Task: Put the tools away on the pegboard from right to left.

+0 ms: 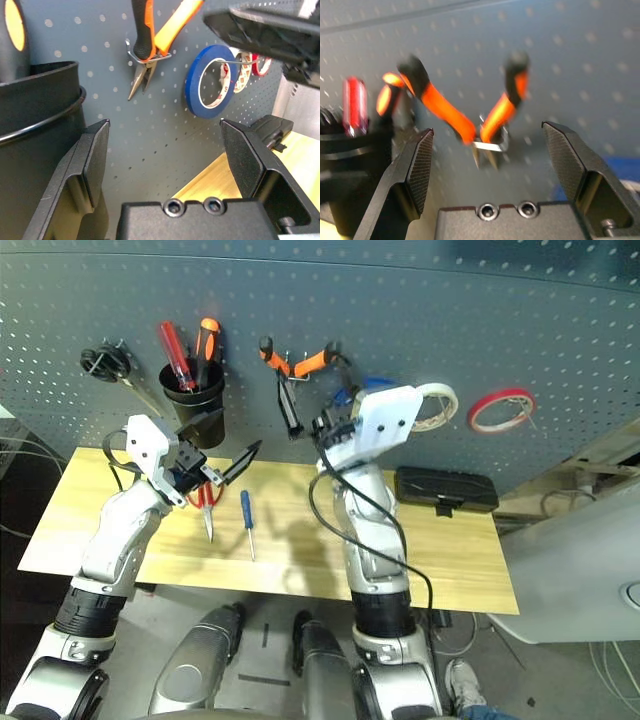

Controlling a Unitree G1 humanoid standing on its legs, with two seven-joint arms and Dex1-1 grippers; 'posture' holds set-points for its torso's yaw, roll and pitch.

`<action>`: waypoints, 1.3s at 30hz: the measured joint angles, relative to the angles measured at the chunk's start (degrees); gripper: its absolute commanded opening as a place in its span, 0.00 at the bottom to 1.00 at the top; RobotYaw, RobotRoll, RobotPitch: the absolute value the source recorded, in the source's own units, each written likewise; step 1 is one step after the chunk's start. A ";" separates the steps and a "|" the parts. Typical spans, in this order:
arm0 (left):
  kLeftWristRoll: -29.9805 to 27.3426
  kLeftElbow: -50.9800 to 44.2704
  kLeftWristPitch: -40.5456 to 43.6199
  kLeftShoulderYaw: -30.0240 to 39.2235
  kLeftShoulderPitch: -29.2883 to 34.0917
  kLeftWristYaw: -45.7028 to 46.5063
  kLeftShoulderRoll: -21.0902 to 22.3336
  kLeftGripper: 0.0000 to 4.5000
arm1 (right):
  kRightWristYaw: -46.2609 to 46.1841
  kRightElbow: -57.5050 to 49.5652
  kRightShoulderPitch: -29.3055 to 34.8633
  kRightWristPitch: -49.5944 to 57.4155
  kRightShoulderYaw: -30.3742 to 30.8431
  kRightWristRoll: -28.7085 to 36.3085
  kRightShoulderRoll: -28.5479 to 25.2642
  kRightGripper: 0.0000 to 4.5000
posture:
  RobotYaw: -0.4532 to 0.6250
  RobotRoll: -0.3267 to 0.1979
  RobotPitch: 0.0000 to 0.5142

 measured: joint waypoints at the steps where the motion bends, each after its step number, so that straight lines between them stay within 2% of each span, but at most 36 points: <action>1: 0.00 0.14 -0.05 0.00 0.00 -0.11 0.00 1.00 | -0.01 -0.38 0.55 0.18 0.00 0.00 -0.14 0.99 | 0.60 0.62 0.49; 8: 0.86 2.21 -0.83 -1.13 -0.05 -1.47 0.01 1.00 | 0.33 -3.12 8.41 5.95 -0.25 1.33 -1.32 0.99 | 0.58 0.62 0.47; 15: 4.16 7.37 -0.52 -3.70 -0.06 -1.74 0.06 1.00 | 2.07 5.45 11.26 9.61 -0.05 -0.18 -5.00 0.99 | 0.58 0.62 0.48; 22: 9.09 14.12 1.39 -7.15 -0.26 -1.49 0.23 1.00 | 5.74 14.72 9.53 10.48 0.34 -1.14 -8.76 0.99 | 0.58 0.62 0.52; 27: 12.99 22.81 3.26 -7.80 -2.20 2.69 -1.12 1.00 | 10.14 20.13 7.09 11.90 0.51 -1.21 -12.37 0.99 | 0.58 0.62 0.55; 39: 14.58 40.02 8.50 -4.85 -9.64 11.08 -6.50 1.00 | 15.40 19.93 7.64 14.79 3.15 -2.12 -13.52 0.99 | 0.54 0.62 0.62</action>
